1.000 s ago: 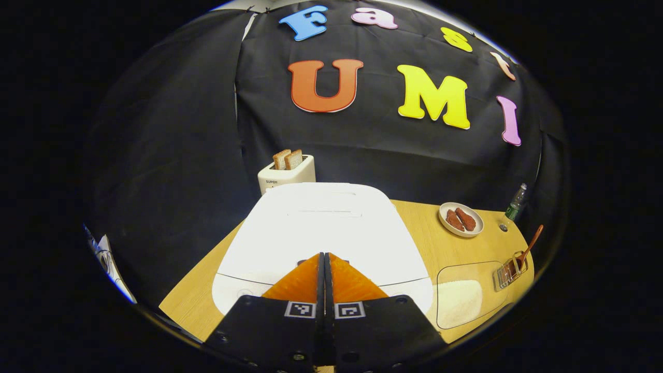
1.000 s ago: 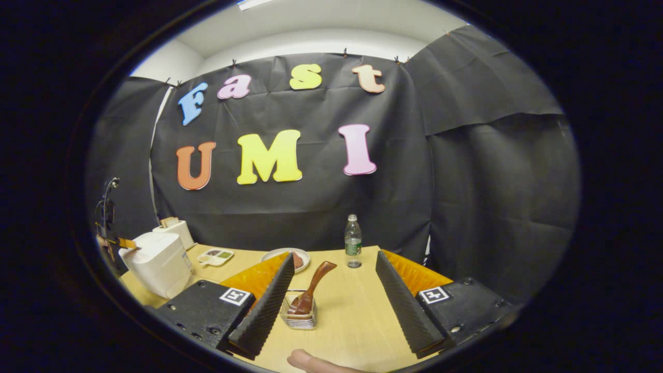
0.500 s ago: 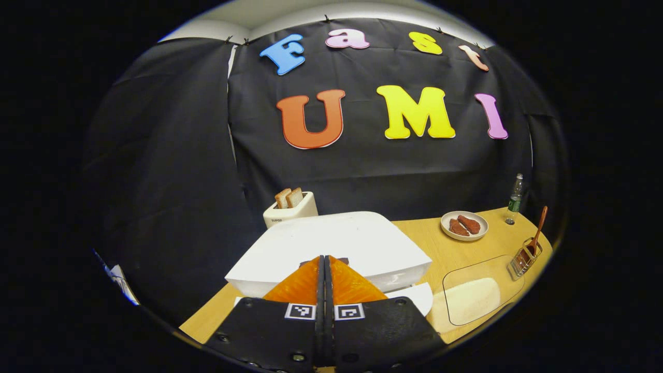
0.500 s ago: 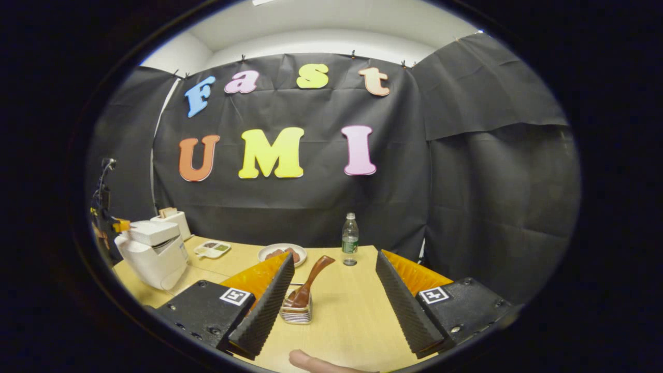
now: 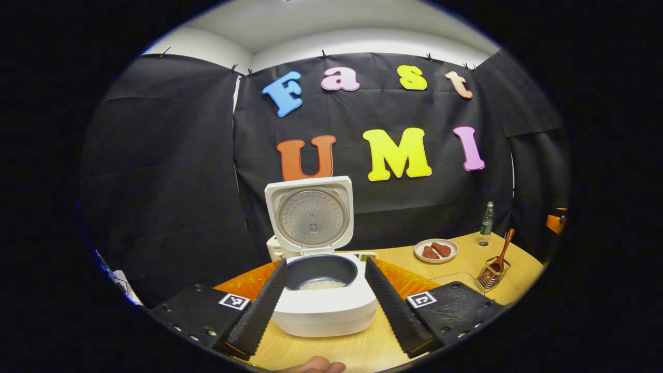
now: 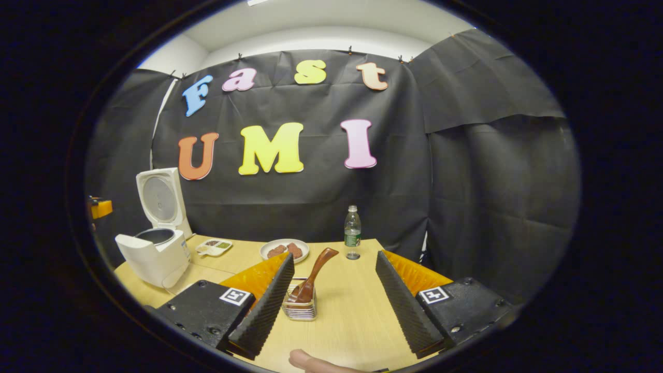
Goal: Close the left gripper, press the button to open the rice cooker; take a wooden spoon from the chopstick holder with the right hand, scoop a spoonful of rice and pour it into the rice cooker, then put the wooden spoon back into the chopstick holder.
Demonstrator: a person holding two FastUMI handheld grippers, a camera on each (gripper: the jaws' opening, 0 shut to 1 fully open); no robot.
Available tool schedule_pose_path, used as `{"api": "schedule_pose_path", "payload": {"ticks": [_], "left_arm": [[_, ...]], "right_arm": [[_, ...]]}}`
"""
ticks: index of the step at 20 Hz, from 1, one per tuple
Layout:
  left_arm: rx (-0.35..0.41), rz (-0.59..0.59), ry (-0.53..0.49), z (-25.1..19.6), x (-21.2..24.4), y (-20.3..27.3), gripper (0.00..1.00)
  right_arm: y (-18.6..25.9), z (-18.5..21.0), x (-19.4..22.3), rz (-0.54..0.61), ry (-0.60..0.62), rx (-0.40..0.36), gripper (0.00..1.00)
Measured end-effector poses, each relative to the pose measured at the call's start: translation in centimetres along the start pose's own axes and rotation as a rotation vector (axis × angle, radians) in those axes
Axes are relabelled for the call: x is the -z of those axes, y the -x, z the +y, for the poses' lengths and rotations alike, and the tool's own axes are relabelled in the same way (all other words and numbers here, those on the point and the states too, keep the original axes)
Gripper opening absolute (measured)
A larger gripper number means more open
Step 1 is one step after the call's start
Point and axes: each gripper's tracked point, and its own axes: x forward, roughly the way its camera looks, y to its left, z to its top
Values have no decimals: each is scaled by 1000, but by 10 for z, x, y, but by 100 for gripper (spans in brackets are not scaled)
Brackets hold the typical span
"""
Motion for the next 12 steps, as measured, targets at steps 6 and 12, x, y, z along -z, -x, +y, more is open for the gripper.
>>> {"api": "schedule_pose_path", "payload": {"ticks": [6, 12], "left_arm": [[-9, 8, 31, -8, 0, 47, 95], [45, -27, 6, -32, 7, 72, 95]], "right_arm": [[-21, 8, 15, 26, -30, -22, 100], [-67, 21, 42, 77, -63, -65, 100]]}}
